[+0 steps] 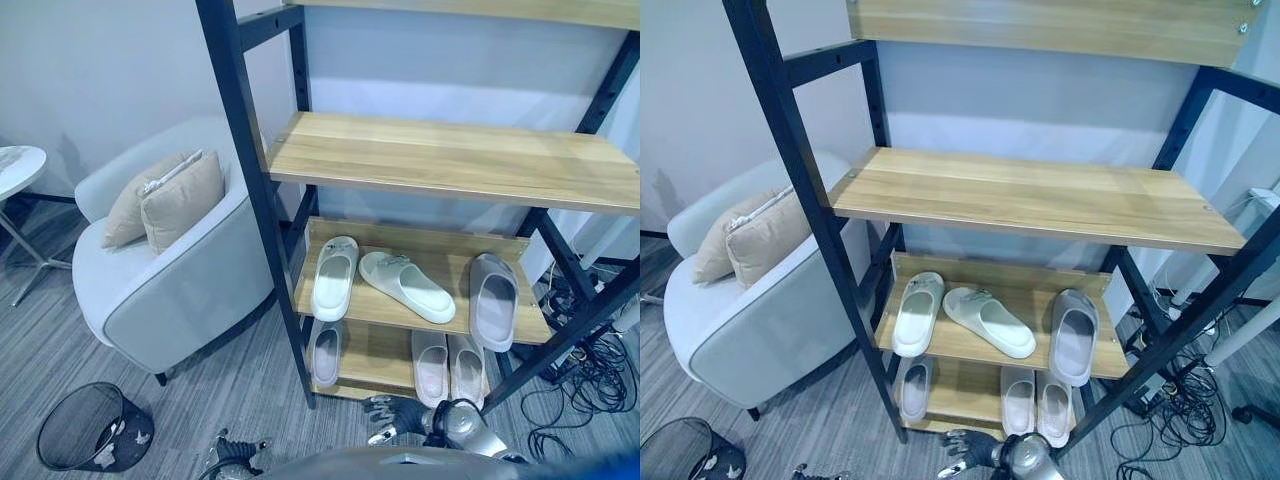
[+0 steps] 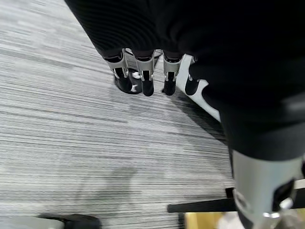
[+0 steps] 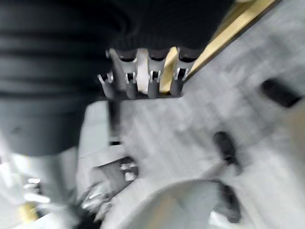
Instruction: Arrange the slippers neatly on the shoe rack.
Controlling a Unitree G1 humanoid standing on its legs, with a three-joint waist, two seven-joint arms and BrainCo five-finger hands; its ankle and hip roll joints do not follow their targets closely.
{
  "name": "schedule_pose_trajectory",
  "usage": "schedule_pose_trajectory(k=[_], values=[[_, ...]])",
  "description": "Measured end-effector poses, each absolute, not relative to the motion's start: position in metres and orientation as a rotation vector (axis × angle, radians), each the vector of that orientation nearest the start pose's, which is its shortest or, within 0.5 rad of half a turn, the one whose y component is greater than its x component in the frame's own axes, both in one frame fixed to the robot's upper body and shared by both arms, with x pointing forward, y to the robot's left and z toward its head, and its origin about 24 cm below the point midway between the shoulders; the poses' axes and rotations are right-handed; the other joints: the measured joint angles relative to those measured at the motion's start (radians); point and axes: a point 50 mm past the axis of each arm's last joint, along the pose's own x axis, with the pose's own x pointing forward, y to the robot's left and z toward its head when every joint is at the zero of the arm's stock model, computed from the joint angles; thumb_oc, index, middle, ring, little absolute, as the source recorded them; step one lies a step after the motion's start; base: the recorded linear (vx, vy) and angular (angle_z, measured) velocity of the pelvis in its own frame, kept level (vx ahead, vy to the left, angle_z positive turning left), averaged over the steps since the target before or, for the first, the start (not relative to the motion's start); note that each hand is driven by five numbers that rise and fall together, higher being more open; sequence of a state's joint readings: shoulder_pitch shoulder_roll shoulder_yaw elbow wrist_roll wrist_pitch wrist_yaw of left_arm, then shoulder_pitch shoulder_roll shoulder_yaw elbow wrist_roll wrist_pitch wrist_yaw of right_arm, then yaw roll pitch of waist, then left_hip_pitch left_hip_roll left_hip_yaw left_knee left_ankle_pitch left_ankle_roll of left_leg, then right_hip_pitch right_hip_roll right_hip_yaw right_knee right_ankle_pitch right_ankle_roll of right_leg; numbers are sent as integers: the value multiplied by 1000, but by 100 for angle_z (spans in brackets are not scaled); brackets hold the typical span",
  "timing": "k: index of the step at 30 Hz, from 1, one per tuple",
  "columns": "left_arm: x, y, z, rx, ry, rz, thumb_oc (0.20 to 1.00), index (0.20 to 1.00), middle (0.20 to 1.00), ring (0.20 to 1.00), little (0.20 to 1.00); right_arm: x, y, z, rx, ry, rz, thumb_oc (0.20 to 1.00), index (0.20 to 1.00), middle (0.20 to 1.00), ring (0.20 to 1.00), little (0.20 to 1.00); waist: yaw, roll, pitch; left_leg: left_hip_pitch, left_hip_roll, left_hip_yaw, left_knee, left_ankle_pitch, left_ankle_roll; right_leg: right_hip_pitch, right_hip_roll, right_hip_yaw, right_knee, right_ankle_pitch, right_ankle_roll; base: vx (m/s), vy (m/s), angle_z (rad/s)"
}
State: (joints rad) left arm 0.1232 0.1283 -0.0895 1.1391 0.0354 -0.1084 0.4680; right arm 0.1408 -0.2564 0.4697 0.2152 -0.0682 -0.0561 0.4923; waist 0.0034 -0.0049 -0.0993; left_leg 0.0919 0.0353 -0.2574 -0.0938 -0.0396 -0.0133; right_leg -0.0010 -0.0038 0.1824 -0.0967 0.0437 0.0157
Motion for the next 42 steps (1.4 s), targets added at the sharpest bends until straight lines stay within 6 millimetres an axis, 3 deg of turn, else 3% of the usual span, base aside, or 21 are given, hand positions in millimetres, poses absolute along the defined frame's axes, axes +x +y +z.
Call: schedule_pose_trajectory(k=[1, 2, 5, 7, 10, 13, 15, 17, 20, 22, 26, 28, 31, 36, 38, 42], values=[[64, 215, -160, 481, 1081, 361, 1000, 1000, 1000, 1000, 1000, 191, -90, -24, -188, 261, 862, 1000, 1000, 1000, 1000, 1000, -12, 1, 0, 1, 2, 0, 1, 0, -1, 2, 2, -2, 0, 0, 0, 0, 0, 0], [61, 215, -160, 483, 1072, 354, 1000, 1000, 1000, 1000, 1000, 206, -101, -10, -204, 205, 808, 1000, 1000, 1000, 1000, 1000, -7, -1, 0, 4, 1, 0, 0, -1, -1, 7, 2, -3, 0, -1, -1, 28, 7, 4], [50, 215, -162, 469, 1101, 368, 1000, 1000, 1000, 1000, 1000, 214, -117, 10, -188, 146, 749, 1000, 1000, 1000, 1000, 1000, -13, -3, 2, 4, 1, 1, -4, -2, 2, 6, 0, -2, 0, -3, 0, 39, 4, -2], [46, 216, -162, 468, 1114, 371, 1000, 1000, 1000, 1000, 1000, 225, -114, 29, -139, 65, 728, 1000, 1000, 1000, 1000, 1000, -18, -4, 1, 5, 1, 2, 0, -3, 1, 6, 1, 0, 0, -3, 0, 19, 2, -2], [48, 215, -162, 442, 1109, 390, 1000, 1000, 1000, 1000, 1000, 230, -107, 38, -117, 22, 737, 1000, 1000, 1000, 1000, 1000, -11, -6, -1, 4, 1, 3, 0, -3, 1, 5, 0, -1, 0, -3, 0, 11, 2, 0], [47, 215, -163, 435, 1112, 390, 1000, 1000, 1000, 1000, 1000, 244, -113, 50, -148, -58, 649, 1000, 1000, 1000, 1000, 1000, -9, -7, -2, -2, 0, 3, 0, -3, 2, 0, -1, -1, 0, -3, 0, 0, 0, 0], [48, 215, -163, 441, 1109, 384, 1000, 1000, 1000, 1000, 1000, 279, -140, 61, -306, -99, 505, 1000, 1000, 1000, 1000, 1000, -8, -8, -3, -9, -2, 3, 0, -1, 2, -9, -3, -1, 0, 0, 4, 0, 0, 0], [52, 215, -163, 441, 1105, 381, 1000, 1000, 1000, 1000, 1000, 309, -182, 68, -432, -85, 272, 1000, 1000, 1000, 1000, 1000, 12, -9, -7, -29, -1, 2, 1, 1, 1, -28, -2, -3, 0, 1, 3, 0, 0, 0], [60, 215, -163, 451, 1102, 374, 1000, 1000, 1000, 1000, 1000, 322, -190, 56, -461, -22, 192, 1000, 1000, 1000, 1000, 1000, 16, 2, 10, -57, -2, -2, 1, 6, -2, -53, -3, -9, 0, 8, 4, -35, 30, 3], [63, 213, -164, 449, 1110, 369, 1000, 1000, 1000, 1000, 1000, 337, -198, 71, -516, -52, 138, 1000, 1000, 1000, 1000, 1000, 17, 3, 22, -94, -6, -6, 2, 16, -4, -88, -7, -10, 2, 16, 7, -32, 25, 7], [66, 214, -163, 452, 1101, 372, 1000, 1000, 1000, 1000, 1000, 336, -201, 72, -546, -57, 131, 1000, 1000, 1000, 1000, 1000, 13, 3, 39, -104, -7, -16, 2, 19, -5, -95, -9, -20, 3, 17, 6, -28, 27, 7], [72, 213, -162, 444, 1079, 374, 1000, 1000, 1000, 1000, 1000, 330, -213, 60, -570, -1, 107, 1000, 1000, 1000, 1000, 1000, 15, -1, 49, -109, -8, -27, 1, 21, -7, -96, -11, -33, 3, 16, 6, -17, 24, 12], [69, 214, -162, 439, 1086, 382, 1000, 1000, 1000, 1000, 1000, 319, -222, 41, -470, 69, 34, 1000, 1000, 1000, 1000, 1000, 10, 5, 63, -109, -8, -25, 1, 20, -6, -96, -11, -31, 0, 16, 6, 1, 5, 2], [65, 214, -163, 428, 1101, 396, 1000, 1000, 1000, 1000, 1000, 291, -244, 15, -472, 197, 43, 1000, 1000, 1000, 1000, 1000, -13, 7, 62, -92, -8, -22, 1, 20, -6, -81, -11, -29, 0, 16, 6, 26, 5, -1], [68, 216, -162, 433, 1092, 397, 1000, 1000, 1000, 1000, 1000, 290, -244, 13, -474, 214, 68, 1000, 1000, 1000, 1000, 1000, -12, 8, 62, -92, -7, -21, 1, 20, -6, -81, -10, -29, 0, 17, 5, 0, 0, 0], [76, 214, -161, 428, 1069, 394, 1000, 1000, 1000, 1000, 1000, 302, -233, 24, -671, 206, 205, 1000, 1000, 1000, 1000, 1000, -2, 11, 61, -113, -8, -22, 1, 26, -7, -101, -11, -29, 0, 21, 6, 0, 0, 0]])
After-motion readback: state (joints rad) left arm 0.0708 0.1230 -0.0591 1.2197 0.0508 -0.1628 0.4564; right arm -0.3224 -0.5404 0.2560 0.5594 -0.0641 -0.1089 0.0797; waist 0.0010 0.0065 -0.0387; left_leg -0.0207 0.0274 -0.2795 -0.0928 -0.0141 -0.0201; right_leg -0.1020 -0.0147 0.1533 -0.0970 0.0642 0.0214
